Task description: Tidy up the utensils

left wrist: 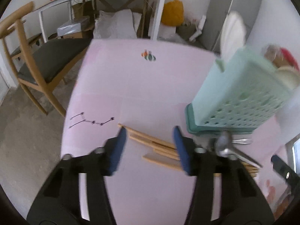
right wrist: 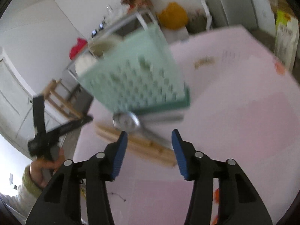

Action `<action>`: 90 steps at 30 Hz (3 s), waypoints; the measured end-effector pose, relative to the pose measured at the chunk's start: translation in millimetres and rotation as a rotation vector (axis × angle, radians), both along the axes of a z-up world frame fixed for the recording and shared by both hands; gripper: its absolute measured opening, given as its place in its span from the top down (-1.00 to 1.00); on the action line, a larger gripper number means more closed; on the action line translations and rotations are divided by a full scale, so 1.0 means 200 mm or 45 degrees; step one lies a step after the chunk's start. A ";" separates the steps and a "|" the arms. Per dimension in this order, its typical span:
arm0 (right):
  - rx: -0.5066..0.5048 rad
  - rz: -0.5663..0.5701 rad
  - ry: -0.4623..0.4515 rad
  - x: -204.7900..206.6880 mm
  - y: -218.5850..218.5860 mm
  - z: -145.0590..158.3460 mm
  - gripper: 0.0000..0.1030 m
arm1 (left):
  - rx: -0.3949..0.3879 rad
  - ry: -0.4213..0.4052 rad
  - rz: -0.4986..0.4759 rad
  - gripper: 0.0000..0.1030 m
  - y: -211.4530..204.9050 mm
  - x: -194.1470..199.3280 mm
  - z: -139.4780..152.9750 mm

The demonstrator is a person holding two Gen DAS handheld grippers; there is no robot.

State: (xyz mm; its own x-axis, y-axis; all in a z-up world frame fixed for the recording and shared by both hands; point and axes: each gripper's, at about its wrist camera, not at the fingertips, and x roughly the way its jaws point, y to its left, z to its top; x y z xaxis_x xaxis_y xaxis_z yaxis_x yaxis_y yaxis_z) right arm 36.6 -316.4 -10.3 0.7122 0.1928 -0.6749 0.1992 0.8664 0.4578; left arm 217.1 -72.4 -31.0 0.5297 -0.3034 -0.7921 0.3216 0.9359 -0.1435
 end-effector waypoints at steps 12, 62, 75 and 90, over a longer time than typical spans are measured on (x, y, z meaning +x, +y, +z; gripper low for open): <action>-0.081 0.008 0.004 0.02 0.01 0.02 0.15 | 0.090 -0.004 -0.206 0.66 -0.10 -0.07 -0.07; -0.008 -0.021 -0.012 -0.01 -0.10 -0.02 0.14 | -0.420 0.308 -0.257 0.78 -0.21 -0.14 -0.13; -0.125 0.036 -0.108 -0.06 -0.10 0.11 0.14 | -0.522 0.238 -0.189 0.98 -0.05 -0.20 0.01; -0.569 0.507 -0.046 0.35 0.25 0.12 0.18 | -0.468 0.211 0.066 0.97 0.47 -0.27 0.05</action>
